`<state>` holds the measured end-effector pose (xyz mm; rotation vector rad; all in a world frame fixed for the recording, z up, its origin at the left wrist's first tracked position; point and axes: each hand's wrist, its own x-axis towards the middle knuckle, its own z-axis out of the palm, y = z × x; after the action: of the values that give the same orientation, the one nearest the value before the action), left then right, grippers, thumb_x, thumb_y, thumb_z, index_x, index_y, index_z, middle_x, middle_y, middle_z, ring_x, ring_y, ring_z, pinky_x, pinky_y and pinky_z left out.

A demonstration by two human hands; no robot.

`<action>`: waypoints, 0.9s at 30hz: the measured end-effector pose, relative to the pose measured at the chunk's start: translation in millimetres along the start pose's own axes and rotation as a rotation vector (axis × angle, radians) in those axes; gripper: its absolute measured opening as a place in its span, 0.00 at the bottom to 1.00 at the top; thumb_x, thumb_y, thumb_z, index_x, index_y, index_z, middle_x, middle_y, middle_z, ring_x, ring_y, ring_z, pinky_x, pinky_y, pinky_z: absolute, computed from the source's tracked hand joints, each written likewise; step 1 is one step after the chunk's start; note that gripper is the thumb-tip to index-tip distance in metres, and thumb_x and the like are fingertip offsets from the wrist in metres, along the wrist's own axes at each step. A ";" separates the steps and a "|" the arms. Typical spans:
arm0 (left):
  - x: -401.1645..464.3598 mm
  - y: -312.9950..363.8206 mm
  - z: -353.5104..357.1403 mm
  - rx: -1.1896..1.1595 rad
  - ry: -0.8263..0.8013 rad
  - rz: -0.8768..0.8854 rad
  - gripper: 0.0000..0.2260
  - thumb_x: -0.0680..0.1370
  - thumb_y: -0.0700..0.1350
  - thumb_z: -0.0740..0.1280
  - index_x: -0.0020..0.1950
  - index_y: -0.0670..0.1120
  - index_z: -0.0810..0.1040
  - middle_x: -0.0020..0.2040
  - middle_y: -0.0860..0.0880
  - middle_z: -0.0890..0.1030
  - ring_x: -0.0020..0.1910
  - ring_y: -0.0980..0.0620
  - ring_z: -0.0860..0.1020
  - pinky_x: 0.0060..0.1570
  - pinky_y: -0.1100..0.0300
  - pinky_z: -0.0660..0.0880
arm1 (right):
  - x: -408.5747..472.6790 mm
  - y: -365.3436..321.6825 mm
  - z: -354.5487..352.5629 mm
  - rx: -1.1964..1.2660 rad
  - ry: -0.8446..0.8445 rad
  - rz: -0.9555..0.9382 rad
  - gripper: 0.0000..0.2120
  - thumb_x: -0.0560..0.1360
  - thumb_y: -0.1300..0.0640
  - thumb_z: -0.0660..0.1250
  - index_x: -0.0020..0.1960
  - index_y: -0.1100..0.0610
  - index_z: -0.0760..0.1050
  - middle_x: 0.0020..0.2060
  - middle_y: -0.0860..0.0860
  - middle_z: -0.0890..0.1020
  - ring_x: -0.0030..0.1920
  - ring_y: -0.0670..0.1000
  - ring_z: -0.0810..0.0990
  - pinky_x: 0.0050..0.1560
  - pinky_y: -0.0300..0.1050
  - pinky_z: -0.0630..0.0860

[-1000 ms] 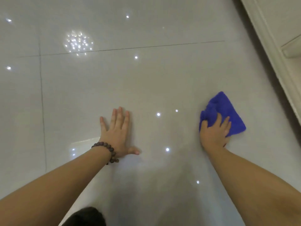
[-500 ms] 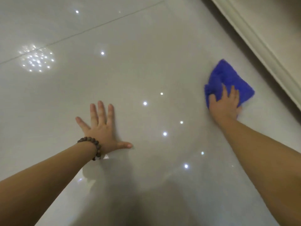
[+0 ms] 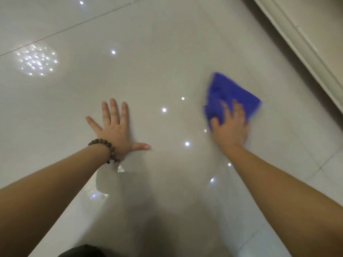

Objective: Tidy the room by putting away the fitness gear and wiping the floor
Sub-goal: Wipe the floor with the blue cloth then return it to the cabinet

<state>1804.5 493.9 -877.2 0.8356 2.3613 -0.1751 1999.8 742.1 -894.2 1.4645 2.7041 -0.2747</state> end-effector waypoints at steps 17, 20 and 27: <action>-61.5 -65.3 32.1 -0.038 0.056 -0.038 0.66 0.52 0.84 0.52 0.74 0.47 0.26 0.74 0.44 0.27 0.73 0.45 0.27 0.68 0.32 0.36 | -86.2 -62.1 20.6 0.038 0.052 0.061 0.31 0.72 0.40 0.54 0.75 0.45 0.60 0.76 0.52 0.57 0.76 0.54 0.54 0.68 0.63 0.58; -74.5 -74.0 47.0 -0.026 0.027 -0.018 0.67 0.46 0.86 0.40 0.73 0.47 0.25 0.72 0.44 0.25 0.73 0.44 0.27 0.68 0.31 0.36 | -161.0 -112.3 41.8 0.039 -0.015 -0.505 0.32 0.69 0.39 0.60 0.72 0.43 0.66 0.74 0.52 0.63 0.75 0.55 0.60 0.67 0.60 0.58; -72.1 -76.3 54.8 -0.018 0.060 -0.003 0.65 0.53 0.84 0.51 0.73 0.47 0.24 0.73 0.43 0.25 0.72 0.43 0.26 0.68 0.30 0.36 | -74.2 -58.8 20.0 -0.035 -0.055 -0.310 0.33 0.69 0.39 0.53 0.73 0.43 0.62 0.76 0.50 0.58 0.76 0.52 0.56 0.69 0.60 0.58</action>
<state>1830.1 378.4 -883.9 0.8391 2.4165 -0.1320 1990.6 645.8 -896.4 1.0078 2.8666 -0.2744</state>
